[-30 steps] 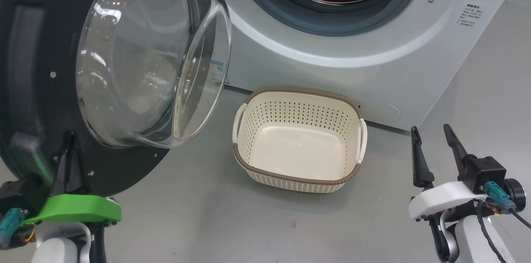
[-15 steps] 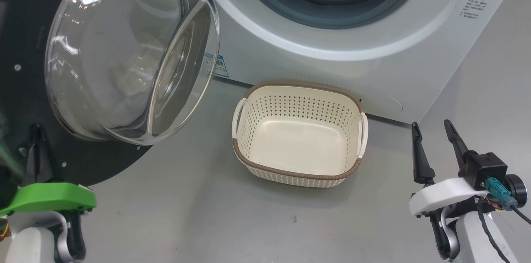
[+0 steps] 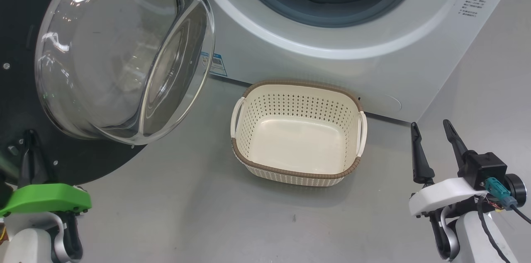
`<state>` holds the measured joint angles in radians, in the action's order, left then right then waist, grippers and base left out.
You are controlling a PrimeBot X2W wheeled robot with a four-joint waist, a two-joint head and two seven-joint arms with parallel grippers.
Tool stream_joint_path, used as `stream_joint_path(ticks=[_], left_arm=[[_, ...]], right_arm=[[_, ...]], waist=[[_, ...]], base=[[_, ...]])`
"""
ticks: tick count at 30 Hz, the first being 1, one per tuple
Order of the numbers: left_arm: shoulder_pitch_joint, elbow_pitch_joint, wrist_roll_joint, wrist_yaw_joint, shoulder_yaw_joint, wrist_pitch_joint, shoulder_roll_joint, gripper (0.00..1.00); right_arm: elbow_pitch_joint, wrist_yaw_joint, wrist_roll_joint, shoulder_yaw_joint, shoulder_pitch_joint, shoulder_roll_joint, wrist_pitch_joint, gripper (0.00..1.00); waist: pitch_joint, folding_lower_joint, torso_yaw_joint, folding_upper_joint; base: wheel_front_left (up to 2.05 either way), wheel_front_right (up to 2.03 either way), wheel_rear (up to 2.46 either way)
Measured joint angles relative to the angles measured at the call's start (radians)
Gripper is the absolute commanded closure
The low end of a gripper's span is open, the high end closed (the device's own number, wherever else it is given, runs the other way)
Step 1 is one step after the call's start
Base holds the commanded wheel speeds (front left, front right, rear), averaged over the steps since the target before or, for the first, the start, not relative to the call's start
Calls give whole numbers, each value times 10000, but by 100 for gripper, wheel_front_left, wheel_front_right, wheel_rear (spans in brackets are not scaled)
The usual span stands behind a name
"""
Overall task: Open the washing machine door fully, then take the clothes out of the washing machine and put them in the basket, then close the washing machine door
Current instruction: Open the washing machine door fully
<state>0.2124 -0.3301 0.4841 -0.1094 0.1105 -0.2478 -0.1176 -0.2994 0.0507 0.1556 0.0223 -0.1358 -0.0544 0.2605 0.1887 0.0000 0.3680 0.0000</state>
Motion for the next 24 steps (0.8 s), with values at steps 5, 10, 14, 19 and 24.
stream_joint_path(ticks=[5, 10, 14, 19, 24], left_arm=[[-2, -44, -19, 0, -29, -4, 13, 100], [-35, 134, -121, 4, -115, -13, 178, 100], [-320, 347, -318, 6, -221, -36, 261, 100], [-991, 614, -485, 13, -437, -40, 330, 100], [-1452, 968, -826, 17, -748, -40, 364, 100]], right_arm=[[-10, 13, 0, 6, -52, 0, 0, 0], [-25, 33, -4, 21, -53, 6, 0, 0], [-96, 96, -96, 86, -52, 21, 0, 0], [-153, 98, -98, 157, -47, 42, 0, 0], [-169, 98, -96, 161, -3, 54, 0, 0]], waist=[[-45, 0, -36, 0], [-140, 0, -83, 0], [-247, 0, -152, 0], [-399, 0, -281, 0], [-583, 0, -400, 0]], base=[[0, 0, 0], [0, 0, 0], [0, 0, 0], [0, 0, 0], [0, 0, 0]])
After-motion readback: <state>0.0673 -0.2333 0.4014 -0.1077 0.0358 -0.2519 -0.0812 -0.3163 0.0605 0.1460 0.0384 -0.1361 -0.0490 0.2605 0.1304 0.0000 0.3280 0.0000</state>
